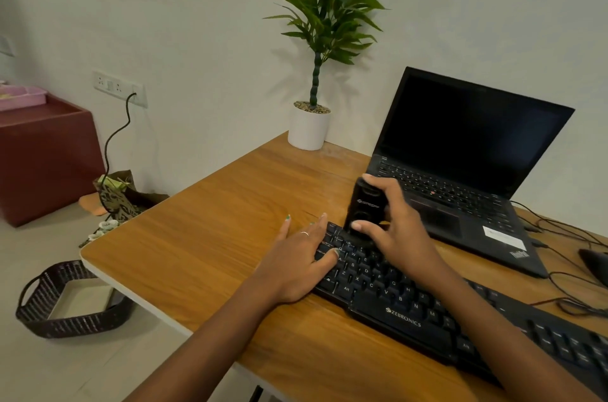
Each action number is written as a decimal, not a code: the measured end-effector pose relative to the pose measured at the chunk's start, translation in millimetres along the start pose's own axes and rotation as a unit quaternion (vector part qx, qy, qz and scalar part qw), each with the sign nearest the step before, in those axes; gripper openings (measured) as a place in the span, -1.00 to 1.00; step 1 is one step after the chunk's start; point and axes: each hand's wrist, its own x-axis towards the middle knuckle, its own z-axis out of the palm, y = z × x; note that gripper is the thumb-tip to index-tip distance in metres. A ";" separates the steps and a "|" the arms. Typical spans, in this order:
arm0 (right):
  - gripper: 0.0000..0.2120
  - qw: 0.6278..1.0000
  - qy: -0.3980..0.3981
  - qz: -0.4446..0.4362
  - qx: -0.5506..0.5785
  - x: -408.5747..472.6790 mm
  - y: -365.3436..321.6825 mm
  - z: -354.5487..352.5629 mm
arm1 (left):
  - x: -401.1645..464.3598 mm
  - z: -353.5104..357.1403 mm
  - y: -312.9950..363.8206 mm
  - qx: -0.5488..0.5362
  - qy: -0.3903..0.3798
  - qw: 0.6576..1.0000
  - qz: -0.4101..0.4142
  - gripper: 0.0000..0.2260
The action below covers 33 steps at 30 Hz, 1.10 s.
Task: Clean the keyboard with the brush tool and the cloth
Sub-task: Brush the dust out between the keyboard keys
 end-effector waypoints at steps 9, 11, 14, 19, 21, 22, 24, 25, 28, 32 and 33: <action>-0.37 1.000 0.000 0.004 -0.008 13.1 6.7 7.7 | -3.1 -6.1 6.9 -0.030 -0.020 0.999 -0.025 -0.31; -0.36 1.000 0.002 0.024 -0.010 1.3 16.2 -8.5 | -3.8 -7.5 8.7 -0.021 -0.023 0.999 -0.022 -0.31; -0.34 0.999 0.002 0.047 -0.003 -8.6 19.8 -22.8 | -3.7 -7.2 7.6 -0.024 -0.025 0.999 -0.027 -0.30; -0.37 1.000 -0.002 0.002 -0.009 9.3 1.4 3.9 | -0.9 -1.7 1.8 -0.036 -0.013 0.999 -0.014 -0.29; -0.37 1.000 -0.003 -0.016 -0.009 20.9 -4.4 20.8 | -0.4 -0.2 0.3 -0.041 -0.009 0.999 -0.014 -0.29; -0.37 1.000 -0.003 -0.017 -0.005 25.9 -6.6 26.9 | -0.7 -0.1 0.4 -0.040 -0.005 0.999 -0.012 -0.30; -0.37 1.000 -0.001 -0.013 0.001 30.8 -7.6 31.4 | -1.3 -0.7 1.6 -0.041 -0.002 0.999 -0.008 -0.31; -0.37 1.000 -0.001 -0.010 0.002 30.2 -6.7 29.1 | -1.5 -1.7 2.9 -0.043 -0.004 0.999 -0.010 -0.31; -0.37 1.000 -0.008 0.005 -0.012 17.0 2.6 8.9 | -1.1 -3.5 3.3 -0.042 -0.010 0.999 -0.018 -0.29; -0.34 0.999 -0.001 0.048 -0.004 -14.4 22.0 -28.4 | -0.8 -1.7 0.9 -0.031 -0.009 0.999 -0.016 -0.29; -0.35 0.998 0.001 0.057 0.003 -19.9 24.2 -35.2 | -0.3 -0.4 -0.5 -0.031 -0.008 0.999 -0.015 -0.29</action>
